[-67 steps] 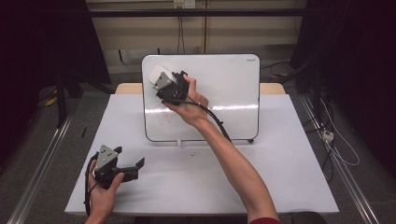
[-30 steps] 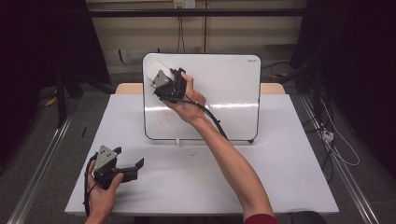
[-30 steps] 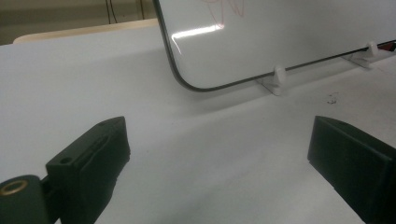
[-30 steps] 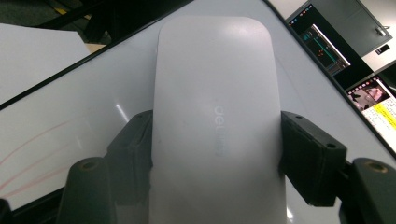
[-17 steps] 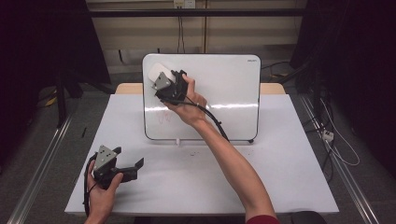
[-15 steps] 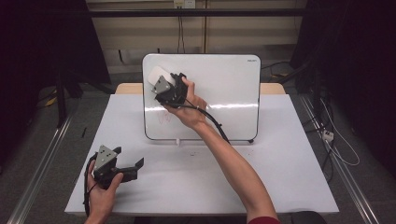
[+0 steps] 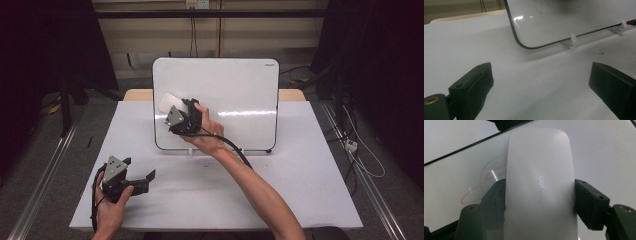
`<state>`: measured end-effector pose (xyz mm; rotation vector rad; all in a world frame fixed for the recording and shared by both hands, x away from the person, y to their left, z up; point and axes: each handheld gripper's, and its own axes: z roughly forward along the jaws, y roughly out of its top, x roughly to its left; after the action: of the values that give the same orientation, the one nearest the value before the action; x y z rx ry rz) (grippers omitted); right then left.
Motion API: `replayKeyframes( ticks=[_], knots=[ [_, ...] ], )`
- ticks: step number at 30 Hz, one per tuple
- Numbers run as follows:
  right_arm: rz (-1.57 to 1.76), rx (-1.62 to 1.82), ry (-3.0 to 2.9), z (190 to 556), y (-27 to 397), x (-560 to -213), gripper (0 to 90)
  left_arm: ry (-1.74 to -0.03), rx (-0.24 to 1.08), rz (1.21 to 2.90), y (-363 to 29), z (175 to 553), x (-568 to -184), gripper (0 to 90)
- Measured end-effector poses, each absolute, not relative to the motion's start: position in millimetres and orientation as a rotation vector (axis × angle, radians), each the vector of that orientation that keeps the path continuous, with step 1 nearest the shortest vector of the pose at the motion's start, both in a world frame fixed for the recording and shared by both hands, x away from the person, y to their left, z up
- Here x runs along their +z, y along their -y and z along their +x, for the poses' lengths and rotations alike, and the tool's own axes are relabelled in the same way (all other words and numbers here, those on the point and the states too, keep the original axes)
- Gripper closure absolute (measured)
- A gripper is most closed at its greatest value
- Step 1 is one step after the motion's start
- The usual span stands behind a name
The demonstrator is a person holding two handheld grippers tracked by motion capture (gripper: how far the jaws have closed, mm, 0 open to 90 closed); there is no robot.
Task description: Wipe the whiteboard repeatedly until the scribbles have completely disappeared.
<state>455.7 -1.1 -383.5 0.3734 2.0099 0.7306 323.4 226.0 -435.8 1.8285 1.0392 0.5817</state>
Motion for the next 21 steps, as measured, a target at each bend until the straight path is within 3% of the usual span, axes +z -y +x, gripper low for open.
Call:
replayKeyframes(
  ticks=[11, 21],
  knots=[
    [0.475, 0.748, -1.979, 468.6, 26.3, -365.7, 31.7, -1.04, 0.589, 1.823, -227.2, 322.7, -434.2, 5.3],
    [0.543, 0.751, -1.948, 487.7, 16.3, -345.9, 31.6, -1.044, 0.581, 1.818, -228.0, 323.1, -434.8, 5.4]
  ],
)
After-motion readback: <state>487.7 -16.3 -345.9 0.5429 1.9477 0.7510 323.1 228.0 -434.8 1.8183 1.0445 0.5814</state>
